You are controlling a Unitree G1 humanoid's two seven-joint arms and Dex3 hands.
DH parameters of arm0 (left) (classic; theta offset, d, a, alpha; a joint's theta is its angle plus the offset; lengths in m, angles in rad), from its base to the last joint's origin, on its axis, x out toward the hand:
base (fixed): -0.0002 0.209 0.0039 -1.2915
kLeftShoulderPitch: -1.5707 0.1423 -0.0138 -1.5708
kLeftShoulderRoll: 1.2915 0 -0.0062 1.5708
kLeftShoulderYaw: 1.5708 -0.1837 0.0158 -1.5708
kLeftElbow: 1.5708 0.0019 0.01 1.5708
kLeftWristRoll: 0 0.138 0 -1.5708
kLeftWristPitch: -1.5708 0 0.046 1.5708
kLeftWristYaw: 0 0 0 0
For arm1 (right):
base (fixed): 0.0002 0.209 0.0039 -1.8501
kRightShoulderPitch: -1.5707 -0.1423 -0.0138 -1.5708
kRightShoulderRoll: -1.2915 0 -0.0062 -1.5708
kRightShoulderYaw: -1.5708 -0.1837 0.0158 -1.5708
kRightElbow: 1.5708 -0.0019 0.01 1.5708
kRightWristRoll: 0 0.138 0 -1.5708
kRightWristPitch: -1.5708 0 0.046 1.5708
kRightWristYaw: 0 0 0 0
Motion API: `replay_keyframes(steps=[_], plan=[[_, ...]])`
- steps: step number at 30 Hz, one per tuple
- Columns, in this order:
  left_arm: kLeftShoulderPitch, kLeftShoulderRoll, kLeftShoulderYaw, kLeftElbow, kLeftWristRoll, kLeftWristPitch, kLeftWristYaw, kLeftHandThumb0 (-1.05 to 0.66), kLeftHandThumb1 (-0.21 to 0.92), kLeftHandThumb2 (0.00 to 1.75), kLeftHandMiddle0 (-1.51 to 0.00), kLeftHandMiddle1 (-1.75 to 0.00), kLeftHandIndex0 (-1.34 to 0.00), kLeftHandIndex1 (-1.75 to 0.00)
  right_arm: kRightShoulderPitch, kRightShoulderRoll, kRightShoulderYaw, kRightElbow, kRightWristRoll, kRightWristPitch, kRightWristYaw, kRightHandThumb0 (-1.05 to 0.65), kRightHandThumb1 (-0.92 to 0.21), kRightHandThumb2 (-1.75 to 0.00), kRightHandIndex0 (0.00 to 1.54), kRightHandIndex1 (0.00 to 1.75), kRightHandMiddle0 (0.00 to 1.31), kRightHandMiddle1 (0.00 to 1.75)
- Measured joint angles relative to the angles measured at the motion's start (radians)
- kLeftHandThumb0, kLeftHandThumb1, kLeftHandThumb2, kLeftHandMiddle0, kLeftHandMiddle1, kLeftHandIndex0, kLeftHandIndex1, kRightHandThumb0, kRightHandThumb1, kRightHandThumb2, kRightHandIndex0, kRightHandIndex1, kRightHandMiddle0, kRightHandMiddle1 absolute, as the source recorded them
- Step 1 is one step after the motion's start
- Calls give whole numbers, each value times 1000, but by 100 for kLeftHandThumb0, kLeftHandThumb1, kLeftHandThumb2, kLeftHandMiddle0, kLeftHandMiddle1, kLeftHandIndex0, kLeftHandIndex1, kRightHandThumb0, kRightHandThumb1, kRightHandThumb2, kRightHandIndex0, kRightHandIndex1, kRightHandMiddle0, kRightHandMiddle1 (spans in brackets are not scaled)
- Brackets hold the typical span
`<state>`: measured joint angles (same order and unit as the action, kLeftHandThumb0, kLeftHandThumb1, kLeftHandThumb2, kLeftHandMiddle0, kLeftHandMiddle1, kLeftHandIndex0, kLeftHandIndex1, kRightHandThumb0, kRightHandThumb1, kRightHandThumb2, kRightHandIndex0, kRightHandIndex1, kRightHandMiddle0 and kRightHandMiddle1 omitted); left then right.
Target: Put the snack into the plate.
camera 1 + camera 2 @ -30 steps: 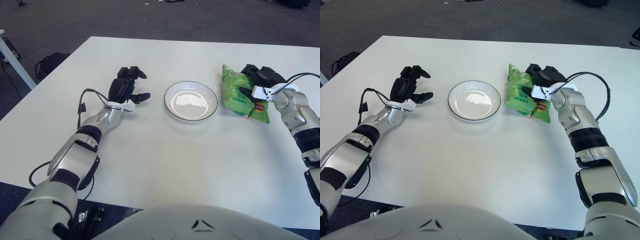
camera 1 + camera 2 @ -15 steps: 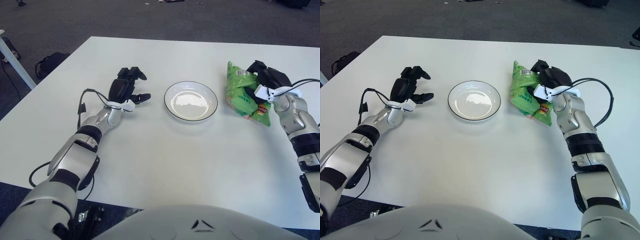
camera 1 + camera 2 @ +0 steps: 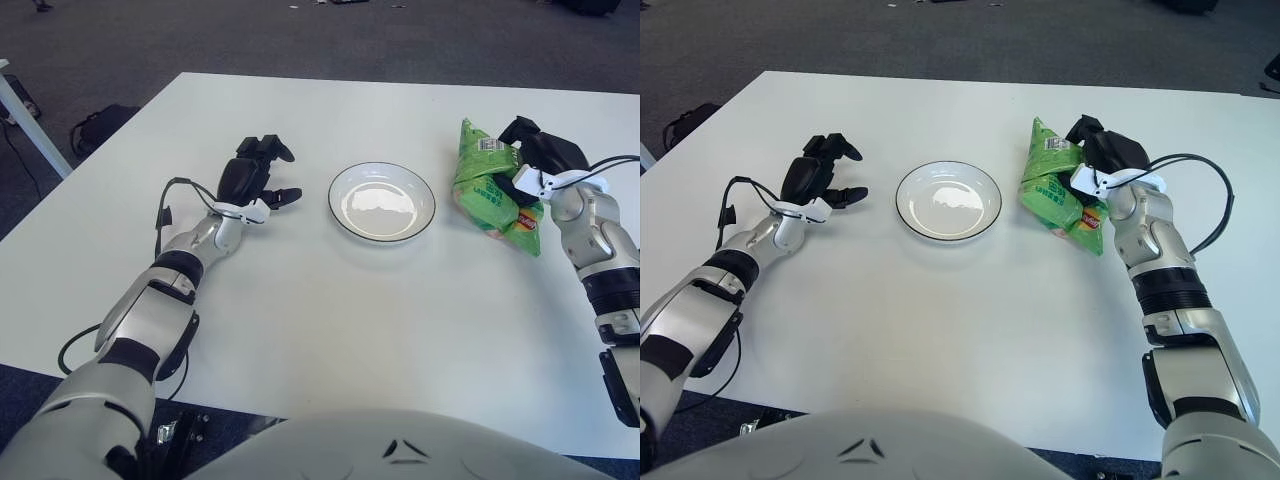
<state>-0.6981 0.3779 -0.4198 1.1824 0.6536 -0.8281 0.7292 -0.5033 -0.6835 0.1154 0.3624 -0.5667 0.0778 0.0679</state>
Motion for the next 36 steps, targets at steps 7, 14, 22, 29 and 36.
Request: replay_keyframes(steps=[7,14,22,29,36], plan=[[-3,-5,11,5,-21,3,-36,-35,92,53,-27,-104,-18,-175,-2,7,-44,-163,37,133,98,0,-9,-154,82,163,56,175],[-4,-16,38,16,-63,13,-107,-35,92,53,-28,-106,-18,-175,-55,60,-74,-457,40,369,189,0,-5,-153,92,146,60,175],[-2,-29,63,18,-98,35,-181,-35,92,53,-28,-106,-18,-175,-155,73,-83,-291,48,155,53,0,-3,-156,91,148,62,175],[-2,-32,67,17,-97,47,-202,-35,92,53,-25,-107,-18,-175,-243,84,-59,-207,47,2,4,0,0,-164,88,162,64,175],[-4,-61,67,3,-94,83,-207,-35,92,53,-25,-108,-18,-175,-291,249,153,-220,12,15,145,0,3,-167,88,164,66,175]])
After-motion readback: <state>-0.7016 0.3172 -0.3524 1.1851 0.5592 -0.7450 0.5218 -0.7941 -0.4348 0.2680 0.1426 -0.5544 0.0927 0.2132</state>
